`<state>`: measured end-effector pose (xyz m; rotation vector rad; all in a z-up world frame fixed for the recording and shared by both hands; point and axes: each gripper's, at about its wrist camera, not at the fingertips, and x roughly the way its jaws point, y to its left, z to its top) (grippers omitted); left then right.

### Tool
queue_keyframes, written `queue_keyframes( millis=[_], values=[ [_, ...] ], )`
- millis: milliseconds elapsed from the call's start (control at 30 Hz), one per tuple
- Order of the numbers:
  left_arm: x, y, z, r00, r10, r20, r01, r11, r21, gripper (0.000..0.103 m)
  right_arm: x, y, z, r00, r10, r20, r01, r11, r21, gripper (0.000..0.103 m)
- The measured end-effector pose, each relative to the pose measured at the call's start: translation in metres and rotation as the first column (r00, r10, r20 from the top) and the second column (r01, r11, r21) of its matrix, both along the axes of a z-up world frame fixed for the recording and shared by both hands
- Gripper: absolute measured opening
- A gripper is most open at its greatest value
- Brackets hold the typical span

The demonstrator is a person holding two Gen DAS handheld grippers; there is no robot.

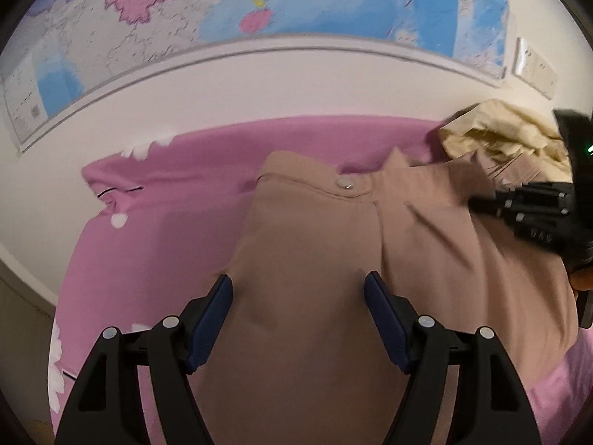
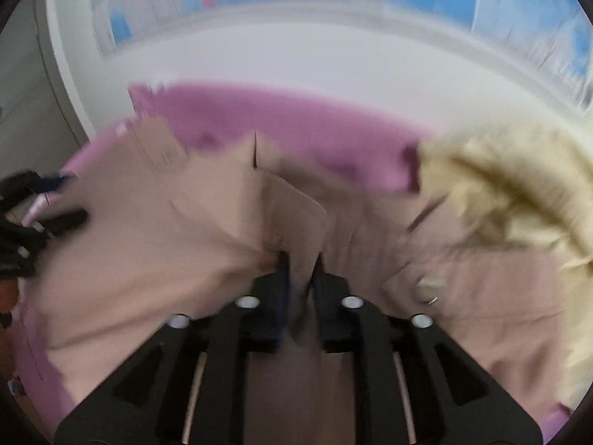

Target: Fold large clothes

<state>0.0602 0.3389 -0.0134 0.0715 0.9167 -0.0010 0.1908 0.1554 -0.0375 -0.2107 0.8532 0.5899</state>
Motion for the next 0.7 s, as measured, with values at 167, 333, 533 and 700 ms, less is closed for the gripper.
queue_keyframes(
  millis=[167,333,533,700],
  values=[
    [-0.015,0.024,0.002,0.999,0.03,0.019,-0.029,0.999,-0.038,0.074,-0.026,-0.036,0.03,0.999,-0.014,0.051,0.007,0.991,0.136,0.05],
    [-0.042,0.044,0.015,0.997,0.031,0.074,-0.023,0.995,-0.101,0.086,-0.092,-0.125,0.068,0.984,-0.081,0.159,0.029,0.952,0.304,0.081],
    [-0.066,0.047,-0.005,0.998,-0.057,0.023,0.06,0.986,-0.153,0.092,-0.143,-0.187,0.012,0.985,-0.175,0.011,0.163,0.938,0.306,0.087],
    [-0.055,0.045,-0.031,0.994,-0.084,-0.064,0.066,0.967,-0.244,0.082,-0.138,-0.188,-0.031,0.984,-0.148,-0.103,0.174,0.931,0.32,0.079]
  ],
)
